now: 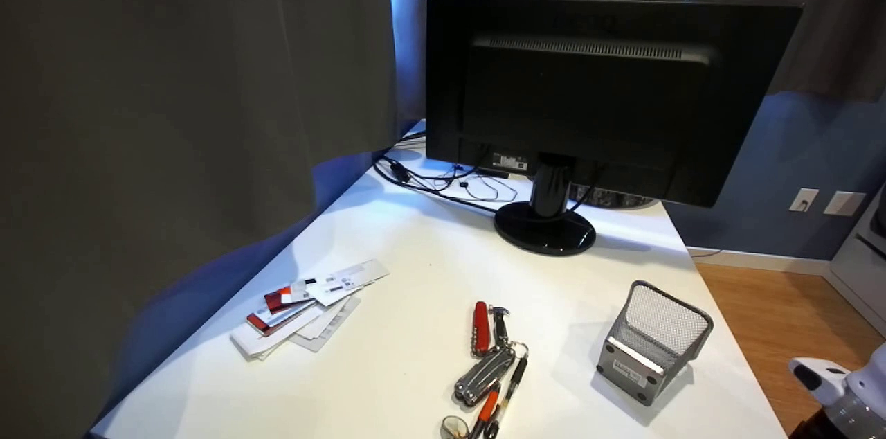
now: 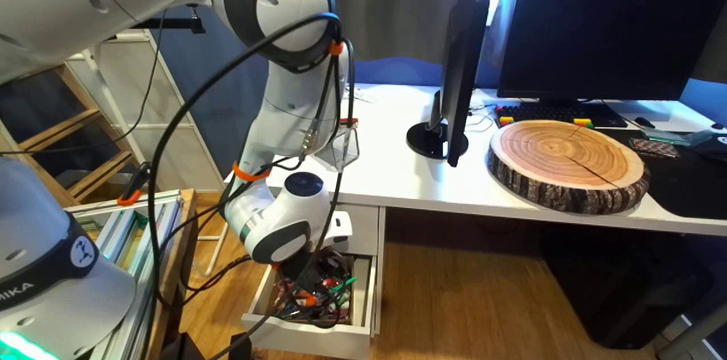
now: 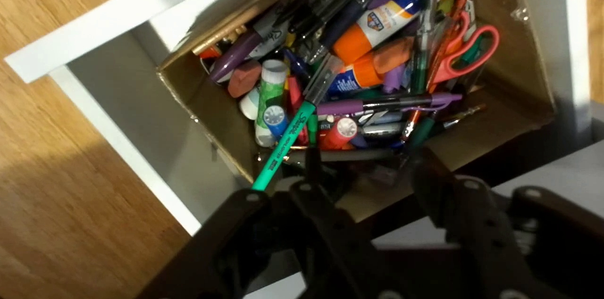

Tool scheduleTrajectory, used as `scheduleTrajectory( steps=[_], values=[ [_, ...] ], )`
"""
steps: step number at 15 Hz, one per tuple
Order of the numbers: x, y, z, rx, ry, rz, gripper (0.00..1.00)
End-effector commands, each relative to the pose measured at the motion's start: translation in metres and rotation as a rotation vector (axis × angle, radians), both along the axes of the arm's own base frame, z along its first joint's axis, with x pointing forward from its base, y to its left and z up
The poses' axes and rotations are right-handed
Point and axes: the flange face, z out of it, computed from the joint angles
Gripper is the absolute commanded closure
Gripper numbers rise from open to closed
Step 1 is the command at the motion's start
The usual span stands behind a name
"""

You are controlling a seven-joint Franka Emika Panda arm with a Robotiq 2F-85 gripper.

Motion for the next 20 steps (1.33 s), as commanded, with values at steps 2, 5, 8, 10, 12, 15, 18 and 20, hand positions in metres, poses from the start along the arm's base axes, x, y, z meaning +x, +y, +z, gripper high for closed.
scheduleTrajectory(
  steps=[2, 5, 8, 10, 12, 15, 18, 20],
  values=[
    [0.01, 0.012, -0.036, 0.07, 0.032, -0.115, 0.08],
    [0.017, 0.009, -0.053, 0.076, 0.024, -0.182, 0.0],
    [0.023, 0.007, -0.068, 0.078, 0.025, -0.232, 0.0],
    [0.028, 0.005, -0.076, 0.083, 0.019, -0.269, 0.01],
    [0.033, 0.005, -0.084, 0.09, 0.014, -0.298, 0.04],
    [0.039, 0.003, -0.094, 0.087, 0.01, -0.333, 0.16],
    [0.046, 0.0, -0.084, 0.085, 0.006, -0.364, 0.47],
    [0.049, 0.0, -0.083, 0.084, 0.003, -0.381, 0.62]
  ],
)
